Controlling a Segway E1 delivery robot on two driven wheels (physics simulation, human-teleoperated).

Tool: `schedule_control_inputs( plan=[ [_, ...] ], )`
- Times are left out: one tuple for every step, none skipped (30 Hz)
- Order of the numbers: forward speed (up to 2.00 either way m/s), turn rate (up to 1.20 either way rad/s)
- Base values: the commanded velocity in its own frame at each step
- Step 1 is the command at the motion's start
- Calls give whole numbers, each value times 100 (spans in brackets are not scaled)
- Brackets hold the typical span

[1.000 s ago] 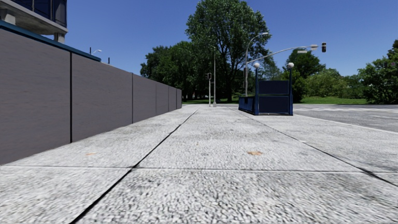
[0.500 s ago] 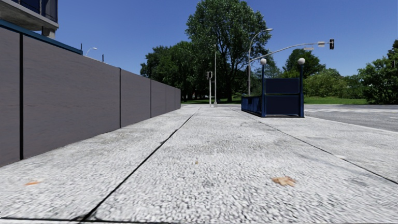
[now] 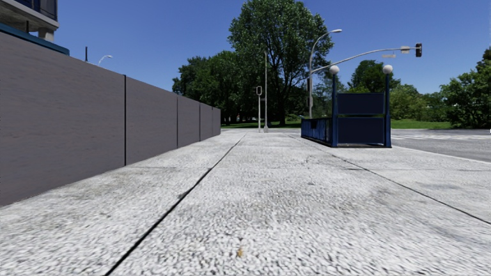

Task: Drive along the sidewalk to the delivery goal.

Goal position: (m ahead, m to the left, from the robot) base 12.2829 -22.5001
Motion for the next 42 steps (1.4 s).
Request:
schedule_control_inputs(
  plan=[
    [200,-31],
    [200,-32],
    [200,-32],
    [200,-32],
    [200,-32],
    [200,-32],
    [200,-30],
    [200,0],
    [200,0],
    [200,0],
    [200,0],
    [200,0],
    [200,0],
    [200,0],
    [200,0],
    [200,0],
    [200,0],
    [200,0],
    [200,0],
    [200,0],
    [200,0],
    [200,0],
    [200,0],
    [200,0],
    [200,0],
    [200,0],
    [200,0],
    [200,0],
    [200,0],
    [200,0],
    [200,0],
    [200,0],
    [200,0],
    [200,0],
    [200,0],
    [200,0],
    [200,0],
    [200,0],
    [200,0],
    [200,0],
    [200,0],
    [200,0]
  ],
)
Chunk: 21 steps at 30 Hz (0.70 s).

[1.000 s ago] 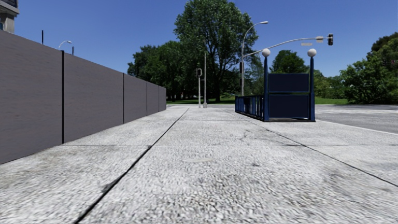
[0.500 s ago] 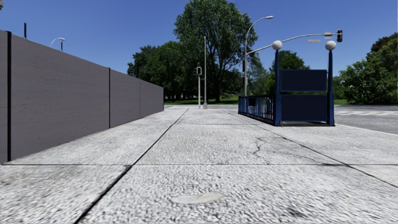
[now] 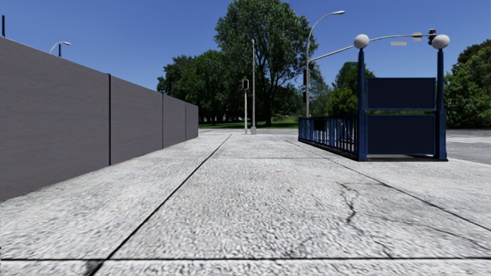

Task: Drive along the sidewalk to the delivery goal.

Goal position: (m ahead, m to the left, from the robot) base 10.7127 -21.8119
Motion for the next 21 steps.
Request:
schedule_control_inputs(
  plan=[
    [200,0],
    [200,0],
    [200,0],
    [200,0],
    [200,0],
    [200,0],
    [200,0],
    [200,0],
    [200,0],
    [200,0],
    [200,0],
    [200,0],
    [200,0],
    [200,0],
    [200,0],
    [200,0],
    [200,0],
    [200,0],
    [200,0],
    [200,0],
    [200,0]
  ],
)
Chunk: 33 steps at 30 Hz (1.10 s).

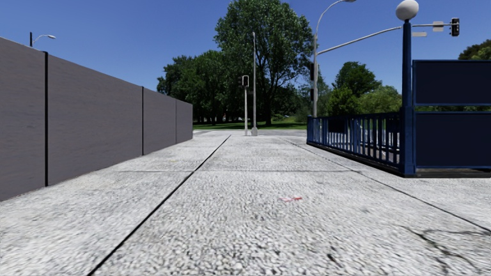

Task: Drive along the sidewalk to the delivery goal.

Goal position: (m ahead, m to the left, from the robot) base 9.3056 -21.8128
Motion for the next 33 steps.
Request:
schedule_control_inputs(
  plan=[
    [200,0],
    [200,0],
    [200,0],
    [200,0],
    [200,0],
    [200,0],
    [200,0],
    [200,0],
    [200,0],
    [200,0],
    [200,0],
    [200,0],
    [200,0],
    [200,0],
    [200,0],
    [200,0],
    [200,0],
    [200,0],
    [200,0],
    [200,0],
    [200,0],
    [200,0],
    [200,0],
    [200,0],
    [200,0],
    [200,0],
    [200,0],
    [200,0],
    [200,0],
    [200,0],
    [200,0],
    [200,0],
    [200,0]
  ],
)
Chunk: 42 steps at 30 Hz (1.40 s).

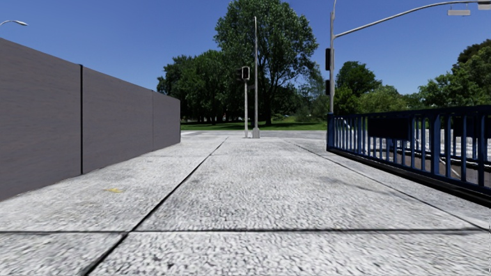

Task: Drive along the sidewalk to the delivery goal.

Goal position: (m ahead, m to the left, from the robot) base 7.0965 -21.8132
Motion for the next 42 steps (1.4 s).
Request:
schedule_control_inputs(
  plan=[
    [200,0],
    [200,0],
    [200,0],
    [200,0],
    [200,0],
    [200,0],
    [200,0],
    [200,0],
    [200,0],
    [200,0],
    [200,0],
    [200,0],
    [200,0],
    [200,0],
    [200,0],
    [200,0],
    [200,0],
    [200,0],
    [200,0],
    [200,0],
    [200,0],
    [200,0],
    [200,0],
    [200,0],
    [200,0],
    [200,0],
    [200,0],
    [200,0],
    [200,0],
    [200,0],
    [200,0],
    [200,0],
    [200,0],
    [200,0],
    [200,0],
    [200,0],
    [200,0],
    [200,0],
    [200,0],
    [200,0],
    [200,0],
    [200,0]
  ],
)
